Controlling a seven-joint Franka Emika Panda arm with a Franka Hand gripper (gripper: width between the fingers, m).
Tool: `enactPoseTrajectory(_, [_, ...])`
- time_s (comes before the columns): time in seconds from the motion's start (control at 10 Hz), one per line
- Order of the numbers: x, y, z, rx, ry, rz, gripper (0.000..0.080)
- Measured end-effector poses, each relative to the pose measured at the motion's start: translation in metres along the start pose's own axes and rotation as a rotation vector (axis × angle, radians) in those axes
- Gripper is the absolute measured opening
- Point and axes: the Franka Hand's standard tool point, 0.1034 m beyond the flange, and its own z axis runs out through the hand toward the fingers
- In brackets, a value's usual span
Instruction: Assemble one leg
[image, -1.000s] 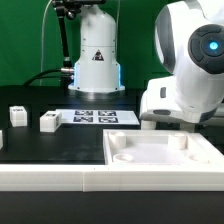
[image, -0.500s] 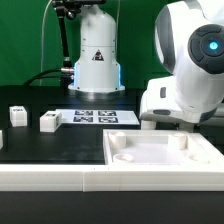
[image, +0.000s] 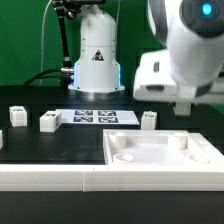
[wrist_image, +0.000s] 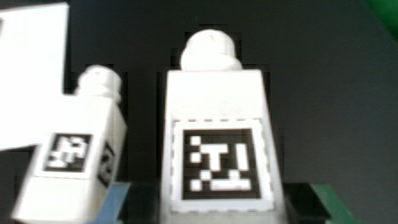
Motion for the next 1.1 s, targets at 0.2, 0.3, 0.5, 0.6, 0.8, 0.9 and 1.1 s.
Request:
enactPoseTrajectory(0.2, [-0.010, 0.000, -0.019, -0.001, 0.016, 0.008, 0.0291])
enactPoseTrajectory(0.3, [-0.007, -0.002, -0.019, 0.004, 0.042, 0.008, 0.0291])
enactPoseTrajectory(0.5, [-0.003, -0.002, -0.019, 0.009, 0.065, 0.007, 0.0291])
enactPoseTrajectory(0.6, [0.018, -0.001, -0.020, 0.034, 0.179, -0.044, 0.0291])
enactPoseTrajectory(0.8, [0.023, 0.015, -0.043, 0.040, 0.303, -0.109, 0.0291])
enactPoseTrajectory(0.9, [0.022, 0.020, -0.055, 0.044, 0.346, -0.128, 0.0291])
enactPoseTrajectory(1.1, [0.018, 0.022, -0.081, 0.039, 0.451, -0.147, 0.0291])
